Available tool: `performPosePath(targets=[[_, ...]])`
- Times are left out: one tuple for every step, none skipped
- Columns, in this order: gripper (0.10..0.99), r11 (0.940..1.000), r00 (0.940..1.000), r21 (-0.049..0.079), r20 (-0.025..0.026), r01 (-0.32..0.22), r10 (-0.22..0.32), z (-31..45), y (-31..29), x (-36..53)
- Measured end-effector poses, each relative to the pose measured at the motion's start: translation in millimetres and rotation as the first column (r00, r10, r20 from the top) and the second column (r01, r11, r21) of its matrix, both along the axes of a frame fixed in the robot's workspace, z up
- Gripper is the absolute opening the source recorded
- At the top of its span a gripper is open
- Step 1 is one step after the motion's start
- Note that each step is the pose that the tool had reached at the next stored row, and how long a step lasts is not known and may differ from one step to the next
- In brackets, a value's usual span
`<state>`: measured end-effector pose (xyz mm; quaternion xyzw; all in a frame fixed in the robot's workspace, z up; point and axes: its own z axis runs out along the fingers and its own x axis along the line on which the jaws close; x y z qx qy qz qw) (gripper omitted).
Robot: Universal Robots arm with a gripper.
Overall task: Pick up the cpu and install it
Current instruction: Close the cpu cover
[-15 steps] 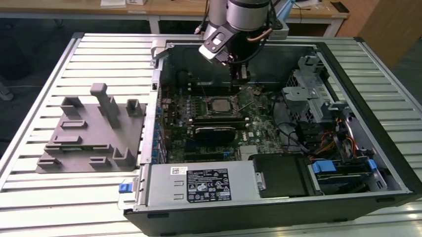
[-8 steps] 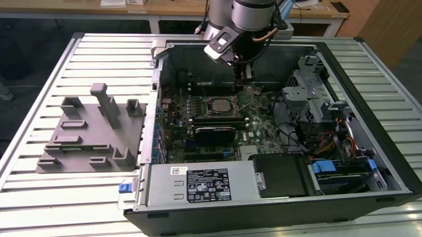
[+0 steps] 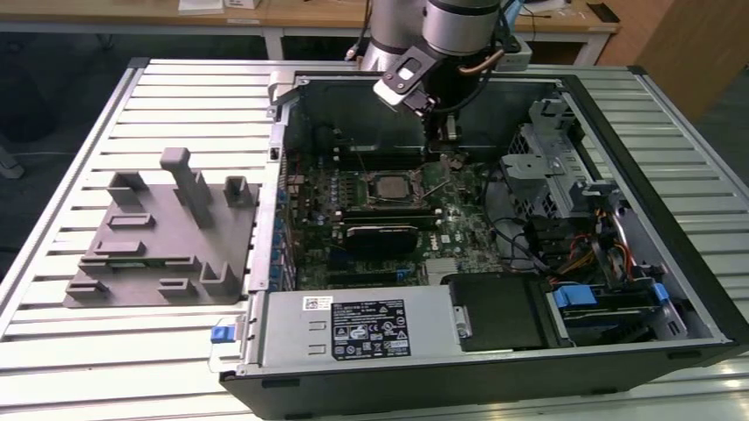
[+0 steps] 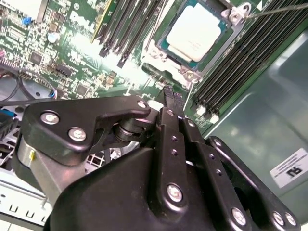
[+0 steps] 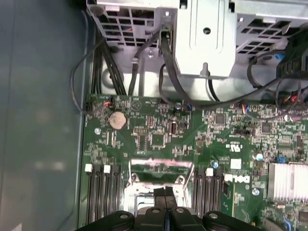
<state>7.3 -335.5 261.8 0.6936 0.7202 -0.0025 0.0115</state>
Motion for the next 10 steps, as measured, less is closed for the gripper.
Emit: performPosePath(targets=[[0.106, 1.0000, 1.0000, 0.000, 0.0000, 0.000, 0.000, 0.0, 0.0, 1.5], [0.106, 1.0000, 1.0000, 0.000, 0.0001, 0.000, 0.000, -0.1, 0.0, 3.1], [0.106, 1.0000, 1.0000, 0.000, 0.0001, 0.000, 0.000, -0.1, 0.0, 4.9], [0.106, 1.0000, 1.0000, 0.000, 0.0001, 0.000, 0.000, 0.0, 0.0, 6.9], [0.106, 1.0000, 1.0000, 0.000, 0.0001, 0.000, 0.000, -0.1, 0.0, 9.0], [0.106, 1.0000, 1.0000, 0.000, 0.0001, 0.000, 0.000, -0.1, 0.0, 11.2], [0.106, 1.0000, 1.0000, 0.000, 0.0001, 0.000, 0.000, -0.1, 0.0, 13.8], [0.106, 1.0000, 1.0000, 0.000, 0.0001, 0.000, 0.000, 0.0, 0.0, 16.6], [0.106, 1.0000, 1.0000, 0.000, 0.0000, 0.000, 0.000, 0.0, 0.0, 19.6], [0.106, 1.0000, 1.0000, 0.000, 0.0000, 0.000, 0.000, 0.0, 0.0, 22.7]])
